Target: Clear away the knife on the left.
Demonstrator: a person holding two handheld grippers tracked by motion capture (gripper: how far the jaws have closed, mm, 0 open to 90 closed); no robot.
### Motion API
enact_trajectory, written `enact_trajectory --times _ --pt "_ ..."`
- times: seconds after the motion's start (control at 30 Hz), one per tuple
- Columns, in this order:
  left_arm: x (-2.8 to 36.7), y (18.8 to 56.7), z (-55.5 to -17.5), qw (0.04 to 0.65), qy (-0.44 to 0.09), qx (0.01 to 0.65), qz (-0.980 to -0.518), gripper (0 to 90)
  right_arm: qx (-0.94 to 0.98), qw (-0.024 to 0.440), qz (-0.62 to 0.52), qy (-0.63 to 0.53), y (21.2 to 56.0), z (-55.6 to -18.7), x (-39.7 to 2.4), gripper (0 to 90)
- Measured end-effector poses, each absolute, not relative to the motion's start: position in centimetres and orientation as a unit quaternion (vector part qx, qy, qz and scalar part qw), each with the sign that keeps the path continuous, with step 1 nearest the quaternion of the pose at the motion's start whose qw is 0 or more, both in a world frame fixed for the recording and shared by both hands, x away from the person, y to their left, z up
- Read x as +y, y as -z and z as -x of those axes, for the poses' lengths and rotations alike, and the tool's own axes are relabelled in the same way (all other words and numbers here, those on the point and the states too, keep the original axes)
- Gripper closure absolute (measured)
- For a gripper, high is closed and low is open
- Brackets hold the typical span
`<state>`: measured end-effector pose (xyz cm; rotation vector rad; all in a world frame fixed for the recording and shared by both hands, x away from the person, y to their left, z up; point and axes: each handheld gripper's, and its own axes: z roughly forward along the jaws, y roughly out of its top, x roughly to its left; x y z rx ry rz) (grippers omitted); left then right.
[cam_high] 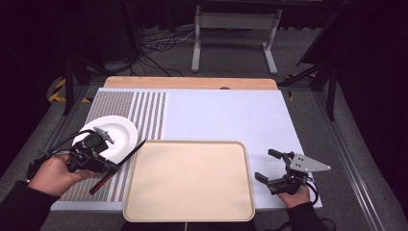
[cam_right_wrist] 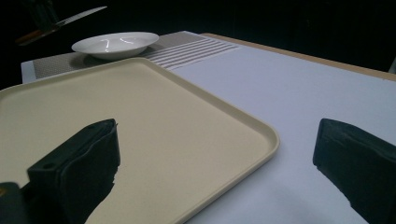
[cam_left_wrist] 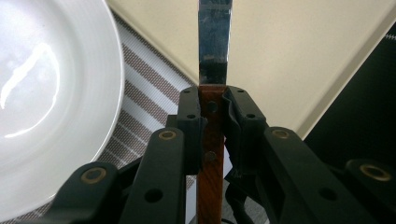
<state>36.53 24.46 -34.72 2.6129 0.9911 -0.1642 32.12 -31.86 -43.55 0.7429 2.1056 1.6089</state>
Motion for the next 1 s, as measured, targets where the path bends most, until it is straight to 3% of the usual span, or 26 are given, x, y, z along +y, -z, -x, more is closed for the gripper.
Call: enact_trajectory --times 1.0 --pt "18.1 36.8 -35.7 0.187 0.050 0.372 -0.908 77.4 0.752 0.198 -0.261 -0.573 43.4 -32.0 -31.9 1.3"
